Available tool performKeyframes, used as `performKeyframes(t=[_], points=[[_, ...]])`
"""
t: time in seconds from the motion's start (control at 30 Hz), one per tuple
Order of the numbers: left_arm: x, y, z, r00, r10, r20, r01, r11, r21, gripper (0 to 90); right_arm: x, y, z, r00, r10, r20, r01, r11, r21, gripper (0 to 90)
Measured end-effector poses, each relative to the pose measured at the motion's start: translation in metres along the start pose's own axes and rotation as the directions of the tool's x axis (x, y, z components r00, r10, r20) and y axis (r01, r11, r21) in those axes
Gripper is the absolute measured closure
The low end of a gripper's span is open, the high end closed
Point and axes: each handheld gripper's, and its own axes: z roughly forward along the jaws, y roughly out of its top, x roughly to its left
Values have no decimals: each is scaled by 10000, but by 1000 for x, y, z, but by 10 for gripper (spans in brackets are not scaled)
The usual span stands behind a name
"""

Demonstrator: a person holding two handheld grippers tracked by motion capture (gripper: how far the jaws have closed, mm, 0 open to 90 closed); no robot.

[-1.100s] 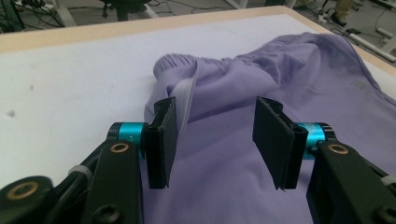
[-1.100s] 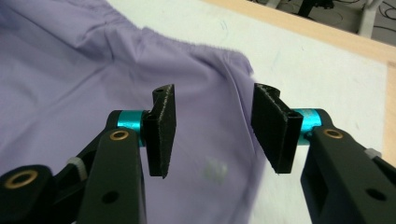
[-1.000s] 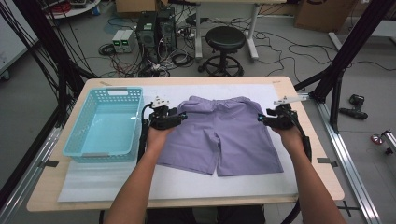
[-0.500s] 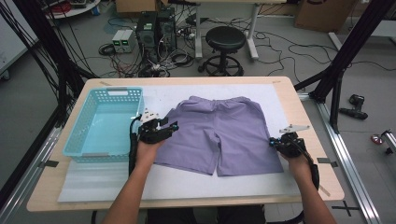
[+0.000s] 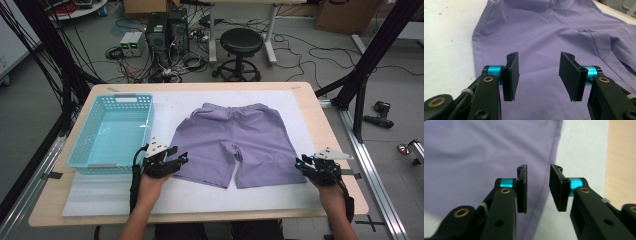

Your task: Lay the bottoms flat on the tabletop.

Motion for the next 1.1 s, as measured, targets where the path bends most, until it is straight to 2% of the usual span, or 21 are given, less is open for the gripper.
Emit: performKeyframes(t=[0.1,0.2,0.3,0.37,0.43,0.47,0.5,0.53,0.6,0.63,0.67,0.7,0.77,0.8,0.9,0.97,1.1], points=[[-2,-4,-9,9994,-347,81,351,9974,-622,484,6,-10,-10,9999,77,-85,-77,10000,-59,629],[-3,-7,-16,9994,-291,169,305,9958,-865,467,7,-17,-14,9996,265,75,-265,9996,-18,587],[-4,-7,-20,9995,-177,267,202,9949,-984,467,8,-22,-14,9988,490,34,-490,9988,97,602],[-4,-6,-22,9994,-105,320,136,9949,-1000,466,8,-22,-12,9993,360,-35,-359,9990,269,638],[-4,-6,-22,9992,-38,396,77,9951,-985,464,8,-23,-9,9999,152,-35,-150,9982,586,759],[-4,-5,-22,9991,-28,424,70,9951,-990,464,8,-24,-6,10000,-4,75,-3,9951,988,849],[-3,-5,-22,9990,-29,452,75,9948,-1016,464,6,-25,-6,9999,-105,111,95,9962,862,896],[-3,-4,-22,9988,37,496,12,9951,-985,462,4,-25,-6,9999,47,89,-55,9958,916,897],[-2,-3,-22,9984,58,561,-2,9950,-1001,459,-1,-25,-9,9985,144,520,-194,9952,963,898],[-3,-3,-22,9983,108,573,-50,9950,-1002,459,-4,-26,-9,9985,316,455,-355,9955,875,896],[-3,-3,-22,9981,127,606,-64,9947,-1031,456,-5,-28,-12,9982,497,335,-521,9959,740,888],[-3,-3,-22,9980,166,614,-102,9945,-1039,454,-5,-28,-13,9988,429,241,-442,9973,581,866],[-4,-5,-22,9978,211,629,-147,9948,-1004,448,-3,-25,-17,9986,523,120,-525,9985,160,769],[-5,-6,-23,9978,210,634,-145,9947,-1020,445,-2,-23,-18,9980,626,-21,-626,9980,8,750],[-7,-7,-27,9959,479,761,-401,9941,-1004,444,8,-13,-19,9957,789,-483,-818,9948,-608,632],[-7,-8,-30,9954,542,790,-459,9936,-1033,443,17,-8,-17,9943,582,-897,-662,9939,-887,588],[-3,-10,-34,9943,558,912,-461,9934,-1054,444,45,3,-6,9882,-178,-1519,53,9966,-822,576]])
